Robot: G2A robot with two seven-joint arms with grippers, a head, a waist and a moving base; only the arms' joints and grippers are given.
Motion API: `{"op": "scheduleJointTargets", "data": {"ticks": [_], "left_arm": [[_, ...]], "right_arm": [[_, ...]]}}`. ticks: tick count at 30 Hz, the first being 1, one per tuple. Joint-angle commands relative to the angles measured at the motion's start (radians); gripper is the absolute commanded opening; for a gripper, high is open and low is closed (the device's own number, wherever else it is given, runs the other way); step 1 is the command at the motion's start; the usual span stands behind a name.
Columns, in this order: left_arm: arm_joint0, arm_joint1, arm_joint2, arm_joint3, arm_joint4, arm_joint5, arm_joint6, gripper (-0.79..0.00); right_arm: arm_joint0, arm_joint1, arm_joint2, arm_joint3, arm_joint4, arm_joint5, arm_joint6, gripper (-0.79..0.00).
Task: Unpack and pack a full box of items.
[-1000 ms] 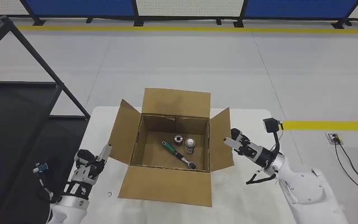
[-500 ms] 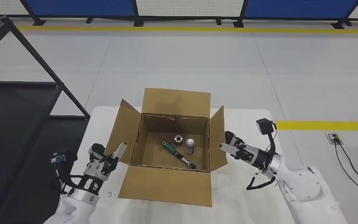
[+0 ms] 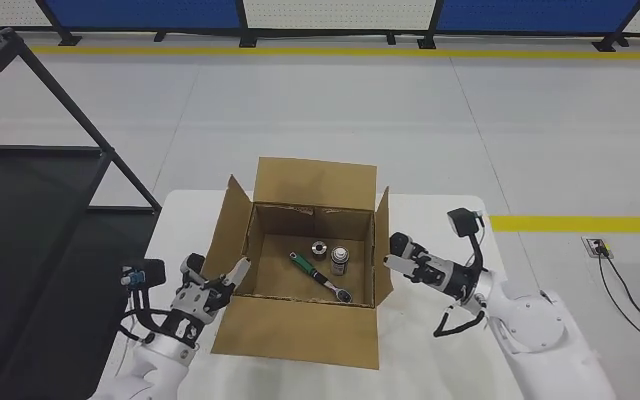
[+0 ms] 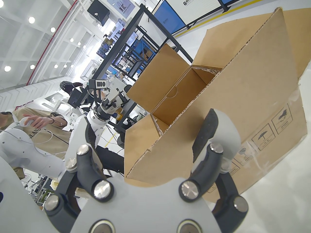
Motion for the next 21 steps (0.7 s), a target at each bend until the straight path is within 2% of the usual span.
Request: {"op": "scheduleJointTargets", "data": {"ticks": [1,7,21], "left_arm": [[0.004,0.0,0.014,-0.005,0.014,-0.007,-0.002,0.0],[0.0,0.0,0.056,-0.007,0.048,-0.01,-0.011,0.0],[-0.067,-0.002,0.159,0.028,0.148,0.027,-0.08,0.0]], "right_arm": [[0.002,0.0,-0.006,0.001,-0.001,0.002,-0.005,0.0],[0.025,-0.003,-0.036,0.02,0.004,0.006,-0.006,0.0],[0.103,-0.014,-0.126,0.068,0.013,0.03,0.012,0.0]]}}
